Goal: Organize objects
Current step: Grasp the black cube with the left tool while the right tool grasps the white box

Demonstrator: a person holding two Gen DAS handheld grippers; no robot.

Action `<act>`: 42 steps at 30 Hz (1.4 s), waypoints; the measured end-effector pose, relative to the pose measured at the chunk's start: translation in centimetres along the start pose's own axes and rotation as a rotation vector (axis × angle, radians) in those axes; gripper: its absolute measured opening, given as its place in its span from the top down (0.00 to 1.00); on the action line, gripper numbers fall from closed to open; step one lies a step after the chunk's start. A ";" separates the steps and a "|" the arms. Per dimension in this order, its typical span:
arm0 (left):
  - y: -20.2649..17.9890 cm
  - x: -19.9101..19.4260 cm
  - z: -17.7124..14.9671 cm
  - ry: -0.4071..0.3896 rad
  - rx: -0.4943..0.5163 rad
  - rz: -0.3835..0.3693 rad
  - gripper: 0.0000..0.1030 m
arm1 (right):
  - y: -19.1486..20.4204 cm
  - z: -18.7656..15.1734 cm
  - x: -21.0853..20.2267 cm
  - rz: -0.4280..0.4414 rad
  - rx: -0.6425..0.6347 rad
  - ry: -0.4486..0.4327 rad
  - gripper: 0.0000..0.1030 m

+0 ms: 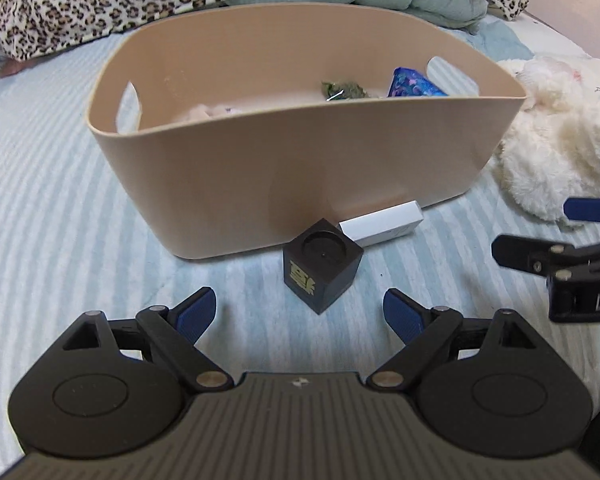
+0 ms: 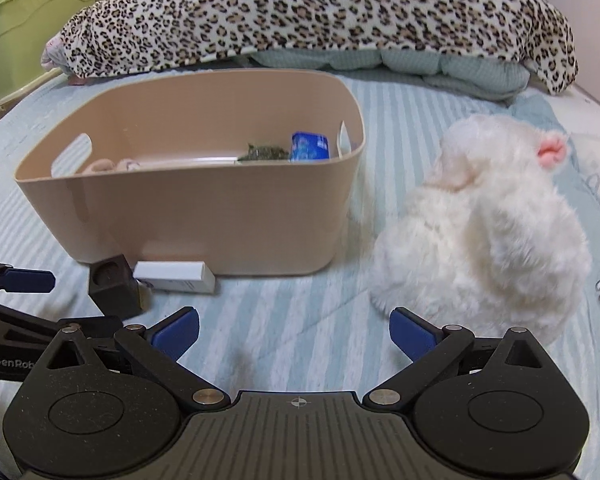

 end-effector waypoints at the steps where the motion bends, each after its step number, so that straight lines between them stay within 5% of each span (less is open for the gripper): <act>1: 0.0 0.3 0.0 0.000 -0.006 0.003 0.12 | 0.0 -0.2 0.4 0.001 0.003 0.006 0.00; 9: 1.3 1.8 0.9 -0.017 -0.092 0.018 0.12 | 0.2 -1.0 3.1 0.018 0.025 0.043 0.00; 32: 7.0 2.7 -0.3 0.005 -0.106 0.071 0.13 | 5.6 -0.7 6.8 0.116 0.039 0.025 0.00; 38: 6.9 2.4 -0.6 -0.020 -0.041 0.050 0.28 | 5.9 -0.2 7.5 0.110 0.080 -0.003 0.04; 42: 6.3 2.1 -0.5 -0.027 -0.014 0.012 0.54 | 6.2 0.6 7.4 0.106 0.084 -0.010 0.33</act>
Point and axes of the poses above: each gripper's, at about its wrist camera, not at the fingertips, and x roughly the way its jaws point, y to its left, z to its top, the point moved 7 cm from there along x, roughly the way its jaws point, and after that the axes turned 4 degrees about z, right-handed, at the moved point
